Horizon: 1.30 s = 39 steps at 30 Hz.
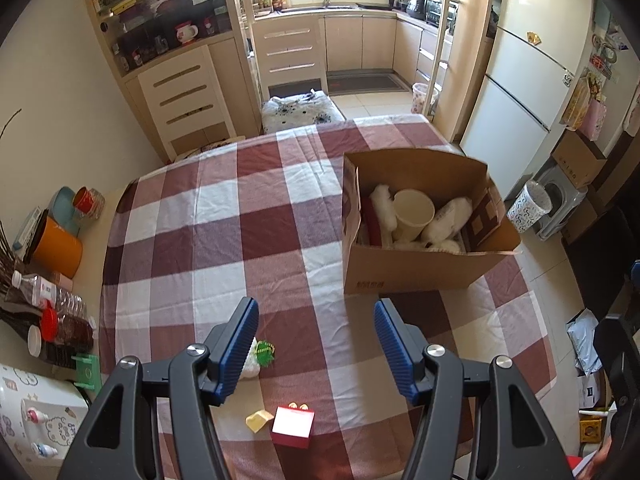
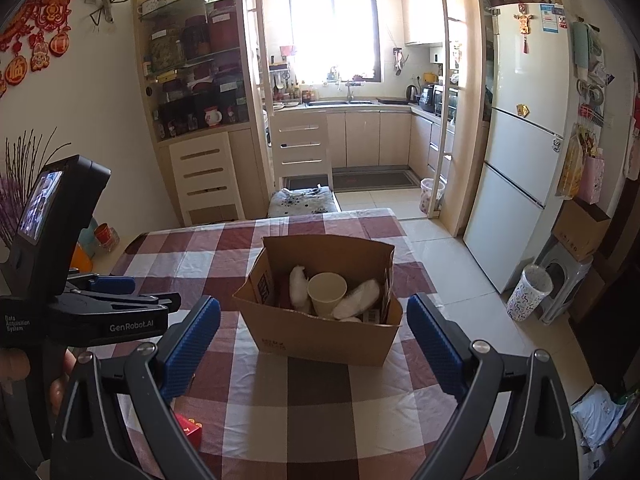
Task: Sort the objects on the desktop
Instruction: 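Move both open tools toward the remaining items on the table, then grasp the blue pompom ball with the left tool while the right tool grasps the white fluffy plush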
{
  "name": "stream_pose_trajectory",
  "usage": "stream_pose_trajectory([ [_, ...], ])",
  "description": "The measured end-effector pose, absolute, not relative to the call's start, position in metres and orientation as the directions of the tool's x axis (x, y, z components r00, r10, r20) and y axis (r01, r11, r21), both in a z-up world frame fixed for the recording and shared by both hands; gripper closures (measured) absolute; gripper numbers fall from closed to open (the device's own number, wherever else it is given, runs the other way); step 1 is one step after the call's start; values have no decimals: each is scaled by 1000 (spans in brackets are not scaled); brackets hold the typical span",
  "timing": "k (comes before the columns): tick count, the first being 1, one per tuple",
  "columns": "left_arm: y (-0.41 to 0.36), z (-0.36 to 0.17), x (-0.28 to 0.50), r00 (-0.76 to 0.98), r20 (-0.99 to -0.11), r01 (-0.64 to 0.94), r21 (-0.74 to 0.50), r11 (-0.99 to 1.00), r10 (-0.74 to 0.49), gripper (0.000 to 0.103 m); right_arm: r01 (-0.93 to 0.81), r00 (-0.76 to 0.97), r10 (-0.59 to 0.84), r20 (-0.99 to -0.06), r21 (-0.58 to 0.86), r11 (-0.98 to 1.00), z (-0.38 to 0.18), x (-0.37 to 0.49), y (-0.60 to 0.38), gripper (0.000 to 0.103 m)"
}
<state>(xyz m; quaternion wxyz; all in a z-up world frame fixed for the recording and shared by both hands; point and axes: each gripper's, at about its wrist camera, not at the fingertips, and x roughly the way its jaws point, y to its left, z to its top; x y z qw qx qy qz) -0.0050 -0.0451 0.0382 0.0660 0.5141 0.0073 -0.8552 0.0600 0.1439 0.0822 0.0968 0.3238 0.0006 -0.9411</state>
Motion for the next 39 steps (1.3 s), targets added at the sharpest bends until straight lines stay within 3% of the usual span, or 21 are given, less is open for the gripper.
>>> stream_pose_trajectory([
  [20, -77, -35, 41, -337, -935, 180, 53, -982, -112, 41, 286, -691, -227, -687, 30, -958, 26, 75, 108, 7],
  [27, -146, -109, 92, -252, -967, 305, -48, -951, -32, 41, 360, -607, -230, -761, -5, -933, -45, 82, 84, 7],
  [32, -217, -153, 128, -229, -971, 414, -37, -909, -65, 41, 409, -481, -260, -837, 48, -911, -103, 83, 65, 7],
  [39, -236, -183, 122, -308, -950, 262, -33, -965, -51, 41, 481, -407, -286, -867, 63, -874, -141, 83, 33, 7],
])
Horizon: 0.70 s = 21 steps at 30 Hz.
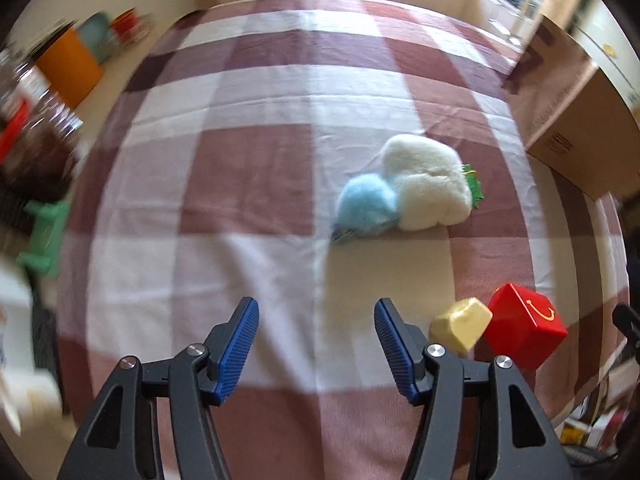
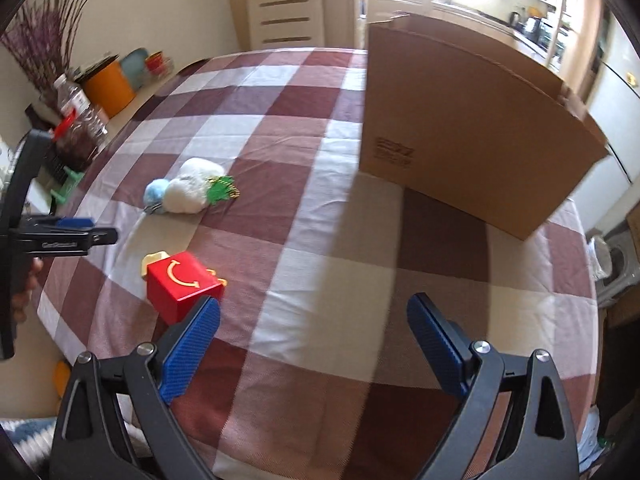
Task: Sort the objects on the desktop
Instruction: 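Grasp the blue pompom ball with the left tool while the right tool grasps the white fluffy plush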
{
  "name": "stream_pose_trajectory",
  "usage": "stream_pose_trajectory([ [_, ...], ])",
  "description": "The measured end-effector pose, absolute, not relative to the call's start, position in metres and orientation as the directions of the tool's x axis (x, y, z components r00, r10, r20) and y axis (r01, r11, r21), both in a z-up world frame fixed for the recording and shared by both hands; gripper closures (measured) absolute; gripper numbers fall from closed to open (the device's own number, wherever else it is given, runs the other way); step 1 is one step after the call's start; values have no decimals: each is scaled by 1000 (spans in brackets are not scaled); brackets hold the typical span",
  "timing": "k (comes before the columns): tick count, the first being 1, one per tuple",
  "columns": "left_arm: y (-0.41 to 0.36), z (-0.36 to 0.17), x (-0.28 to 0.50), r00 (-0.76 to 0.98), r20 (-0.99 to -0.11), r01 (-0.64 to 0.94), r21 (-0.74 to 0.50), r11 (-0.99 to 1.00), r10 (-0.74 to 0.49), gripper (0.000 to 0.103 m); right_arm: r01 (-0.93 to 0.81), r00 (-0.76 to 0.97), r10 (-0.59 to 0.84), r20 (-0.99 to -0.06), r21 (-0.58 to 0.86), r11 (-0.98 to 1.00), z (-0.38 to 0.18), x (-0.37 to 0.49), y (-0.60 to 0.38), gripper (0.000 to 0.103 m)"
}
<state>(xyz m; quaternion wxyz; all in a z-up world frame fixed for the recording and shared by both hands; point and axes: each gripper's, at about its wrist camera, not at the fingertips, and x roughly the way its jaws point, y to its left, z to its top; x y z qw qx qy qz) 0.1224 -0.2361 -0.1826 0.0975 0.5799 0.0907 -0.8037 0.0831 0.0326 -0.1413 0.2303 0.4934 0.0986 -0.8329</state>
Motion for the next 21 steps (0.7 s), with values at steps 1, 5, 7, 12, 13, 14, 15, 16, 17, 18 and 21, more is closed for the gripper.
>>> stream_pose_trajectory([
  [1, -233, -186, 116, -324, -945, 231, -29, -973, -49, 41, 486, -407, -289, -867, 63, -872, -141, 83, 29, 7],
  [5, -226, -198, 92, -348, -937, 161, -20, -987, -38, 41, 498, -400, -285, -871, 54, -866, -143, 82, 24, 7],
  [7, -224, -204, 80, -363, -930, 136, -2, -991, -48, 41, 497, -393, -276, -877, 50, -866, -146, 80, 24, 7],
  [12, -233, -209, 68, -413, -910, 149, -17, -989, -46, 73, 495, -379, -259, -888, 42, -868, -153, 78, 28, 7],
  [13, -237, -208, 69, -422, -906, 161, -32, -986, -40, 73, 496, -377, -257, -890, 40, -867, -154, 77, 28, 7],
  [14, -240, -208, 69, -428, -903, 176, -38, -984, -41, 73, 497, -375, -256, -891, 40, -867, -155, 76, 28, 7],
  [15, -242, -207, 70, -436, -899, 191, -40, -981, -48, 73, 499, -371, -257, -892, 42, -866, -157, 74, 27, 7],
  [16, -245, -206, 73, -443, -894, 210, -37, -977, -61, 74, 501, -367, -259, -893, 45, -864, -159, 73, 27, 7],
  [17, -249, -206, 76, -442, -893, 234, -26, -972, -83, 74, 506, -362, -262, -894, 48, -861, -160, 72, 25, 7],
  [18, -252, -206, 80, -433, -895, 260, -12, -966, -106, 74, 510, -358, -265, -895, 50, -858, -162, 71, 23, 7],
  [21, -264, -208, 95, -402, -901, 335, 21, -942, -163, 75, 540, -347, -276, -896, 50, -840, -164, 66, 12, 7],
])
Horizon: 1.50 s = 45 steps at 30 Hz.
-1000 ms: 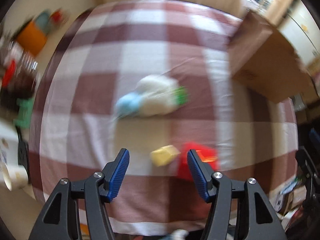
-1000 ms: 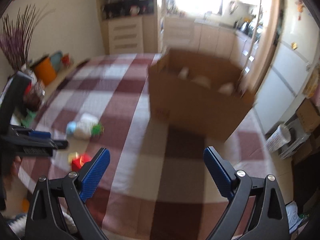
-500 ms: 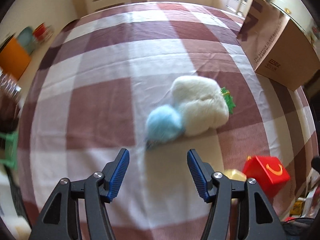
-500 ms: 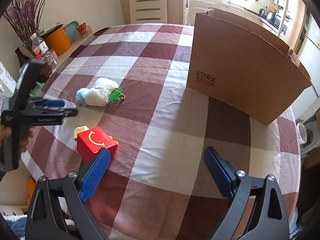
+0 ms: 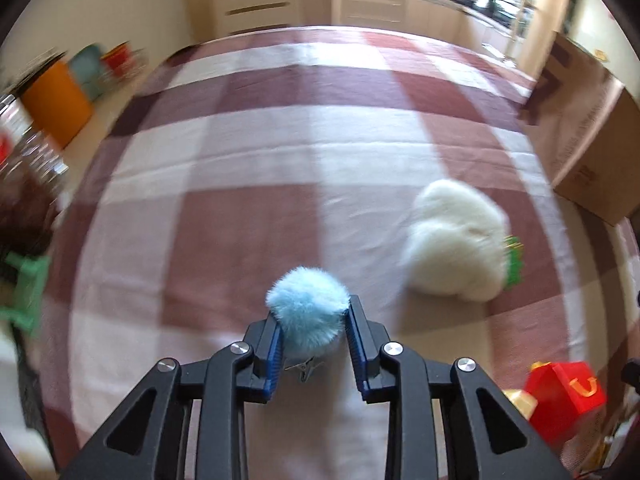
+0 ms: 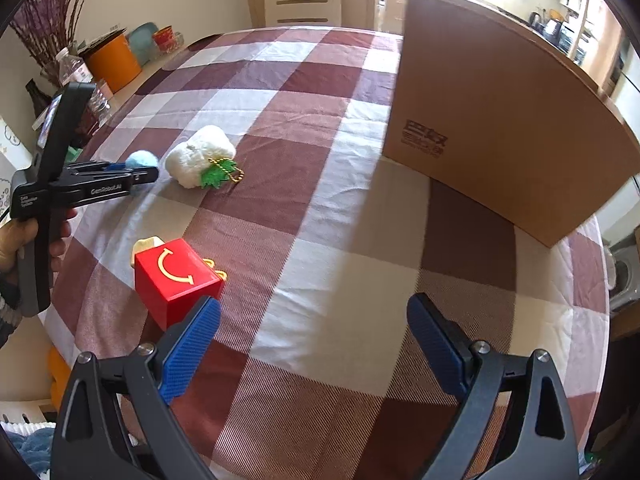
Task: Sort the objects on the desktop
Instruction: 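Grasp the blue pompom ball with the left tool while the right tool grasps the white fluffy plush, then carry the pompom with the left tool while the right tool carries the white plush over the box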
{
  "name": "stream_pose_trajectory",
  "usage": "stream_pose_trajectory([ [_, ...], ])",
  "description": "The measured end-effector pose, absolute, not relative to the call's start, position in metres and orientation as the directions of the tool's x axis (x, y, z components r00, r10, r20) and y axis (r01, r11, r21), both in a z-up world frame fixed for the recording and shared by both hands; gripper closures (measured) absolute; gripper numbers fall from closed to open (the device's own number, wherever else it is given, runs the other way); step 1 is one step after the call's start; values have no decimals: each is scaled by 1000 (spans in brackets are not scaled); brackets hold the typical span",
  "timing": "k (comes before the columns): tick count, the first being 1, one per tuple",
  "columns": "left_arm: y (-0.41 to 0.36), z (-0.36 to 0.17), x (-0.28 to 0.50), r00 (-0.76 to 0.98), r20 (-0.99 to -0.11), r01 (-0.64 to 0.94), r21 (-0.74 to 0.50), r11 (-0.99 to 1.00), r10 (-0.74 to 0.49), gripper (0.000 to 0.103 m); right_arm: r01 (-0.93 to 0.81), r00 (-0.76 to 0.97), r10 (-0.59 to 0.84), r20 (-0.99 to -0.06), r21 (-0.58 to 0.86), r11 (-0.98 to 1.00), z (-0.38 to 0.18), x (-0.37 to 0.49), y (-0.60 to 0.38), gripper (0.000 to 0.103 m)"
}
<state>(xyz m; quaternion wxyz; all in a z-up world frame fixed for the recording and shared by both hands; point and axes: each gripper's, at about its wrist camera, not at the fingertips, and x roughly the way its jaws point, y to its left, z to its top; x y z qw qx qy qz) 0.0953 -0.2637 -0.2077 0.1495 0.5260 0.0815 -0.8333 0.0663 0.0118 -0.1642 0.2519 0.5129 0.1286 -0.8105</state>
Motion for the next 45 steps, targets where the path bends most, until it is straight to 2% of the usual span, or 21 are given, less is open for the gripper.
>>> stream_pose_trajectory([
  [5, -281, -208, 128, -375, -908, 433, 3, -901, -183, 74, 665, -299, -370, -880, 86, -742, -154, 68, -22, 7],
  [10, -281, -207, 136, -375, -906, 447, 8, -895, -195, 74, 767, -291, -401, -869, 38, -640, -154, 72, -71, 7],
  [15, -281, -208, 136, -374, -905, 463, 8, -886, -204, 72, 782, -321, -371, -871, -23, -623, -166, 35, -115, 7],
  [22, -282, -208, 137, -375, -903, 477, 4, -879, -208, 70, 862, -255, -291, -922, -80, -500, -212, 3, -167, 9],
  [23, -282, -208, 137, -375, -903, 476, 4, -880, -207, 70, 867, -249, -302, -920, -72, -493, -216, 1, -169, 20],
  [24, -282, -208, 137, -375, -903, 475, 4, -880, -207, 70, 873, -219, -317, -923, -40, -486, -220, -1, -170, 48],
  [27, -282, -207, 137, -372, -906, 468, 5, -884, -203, 69, 847, -180, -332, -926, 26, -530, -221, -8, -158, 49],
  [31, -281, -207, 138, -373, -906, 464, 3, -886, -198, 68, 715, -185, -306, -934, 86, -694, -214, -15, -90, 49],
  [35, -282, -208, 140, -366, -900, 483, 34, -875, -237, 47, 554, -220, -181, -959, 30, -832, -219, 4, 5, 47],
  [37, -287, -209, 143, -373, -900, 502, 8, -865, -225, 44, 506, -222, -138, -965, 6, -862, -222, 19, 40, 42],
  [39, -290, -210, 145, -384, -899, 511, -15, -860, -212, 43, 473, -220, -120, -968, 2, -881, -225, 29, 61, 25],
  [41, -288, -209, 144, -379, -899, 498, 3, -867, -221, 43, 466, -241, -125, -962, -2, -885, -227, 36, 69, 24],
  [43, -288, -208, 142, -376, -903, 495, -7, -869, -206, 48, 476, -263, -142, -954, 0, -880, -229, 40, 68, 23],
  [44, -287, -207, 142, -377, -905, 488, -13, -873, -198, 67, 481, -278, -153, -948, 1, -877, -229, 42, 66, 26],
  [45, -285, -206, 140, -379, -907, 475, -20, -880, -184, 76, 483, -293, -163, -942, 1, -876, -227, 44, 65, 37],
])
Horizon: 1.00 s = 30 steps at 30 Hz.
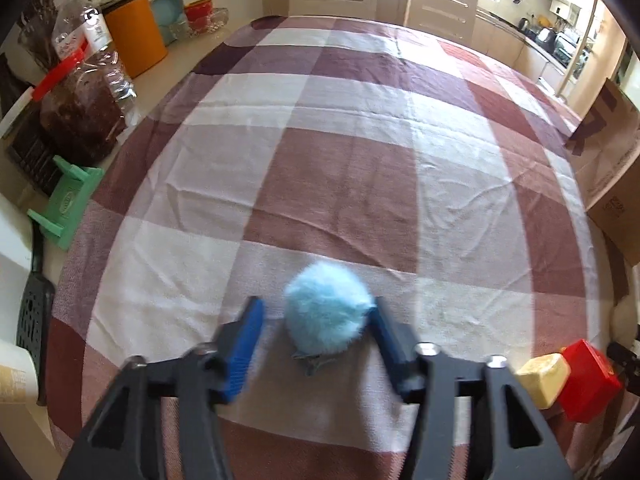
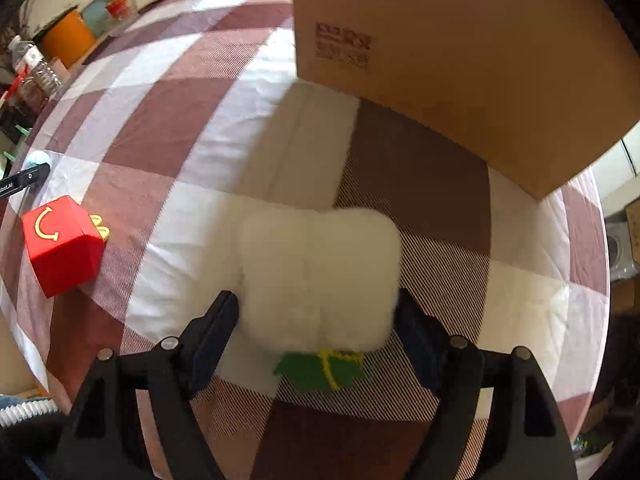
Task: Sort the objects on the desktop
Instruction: 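Carry the pompom with the left tool while the right tool carries the white plush over the box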
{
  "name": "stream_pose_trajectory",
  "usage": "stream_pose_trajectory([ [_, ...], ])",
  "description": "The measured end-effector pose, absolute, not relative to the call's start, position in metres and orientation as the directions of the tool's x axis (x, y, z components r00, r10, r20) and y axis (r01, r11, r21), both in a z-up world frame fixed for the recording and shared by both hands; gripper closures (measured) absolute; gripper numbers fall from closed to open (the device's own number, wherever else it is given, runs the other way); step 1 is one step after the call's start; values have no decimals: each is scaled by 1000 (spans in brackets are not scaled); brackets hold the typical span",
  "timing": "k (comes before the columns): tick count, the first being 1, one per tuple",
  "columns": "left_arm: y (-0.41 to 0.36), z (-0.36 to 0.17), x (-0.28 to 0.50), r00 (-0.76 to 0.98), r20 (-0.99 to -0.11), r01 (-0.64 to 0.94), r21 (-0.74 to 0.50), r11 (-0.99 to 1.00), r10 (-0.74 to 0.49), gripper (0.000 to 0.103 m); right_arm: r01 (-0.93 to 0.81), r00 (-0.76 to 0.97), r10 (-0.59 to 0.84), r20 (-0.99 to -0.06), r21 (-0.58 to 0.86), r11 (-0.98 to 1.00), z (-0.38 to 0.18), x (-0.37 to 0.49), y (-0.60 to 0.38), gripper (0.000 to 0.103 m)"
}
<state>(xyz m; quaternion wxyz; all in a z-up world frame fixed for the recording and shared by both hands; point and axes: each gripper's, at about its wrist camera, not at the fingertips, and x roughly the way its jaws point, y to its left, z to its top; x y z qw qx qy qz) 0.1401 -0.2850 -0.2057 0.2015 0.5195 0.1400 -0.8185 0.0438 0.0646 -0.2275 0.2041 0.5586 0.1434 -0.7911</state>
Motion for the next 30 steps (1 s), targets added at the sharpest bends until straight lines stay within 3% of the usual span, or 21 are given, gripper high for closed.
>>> stream_pose_trajectory([
  [1, -282, -204, 139, -380, -911, 463, -37, -885, -161, 76, 482, -297, -176, -939, 12, -876, -225, 45, 64, 45],
  [3, -275, -198, 138, -394, -911, 451, -75, -890, -123, 76, 466, -257, -225, -940, 83, -881, -222, 45, 69, 49],
  [8, -248, -173, 131, -424, -904, 408, -129, -904, -62, 76, 406, -246, -259, -934, 143, -902, -200, 50, 89, 49],
  [15, -207, -124, 105, -452, -890, 318, -101, -942, -57, 76, 329, -368, -269, -890, 146, -933, -123, 48, 116, 49],
  [30, -133, 24, 24, -644, -765, 159, -137, -978, 2, 74, 147, -689, -171, -704, 96, -984, 33, 44, 180, 49],
])
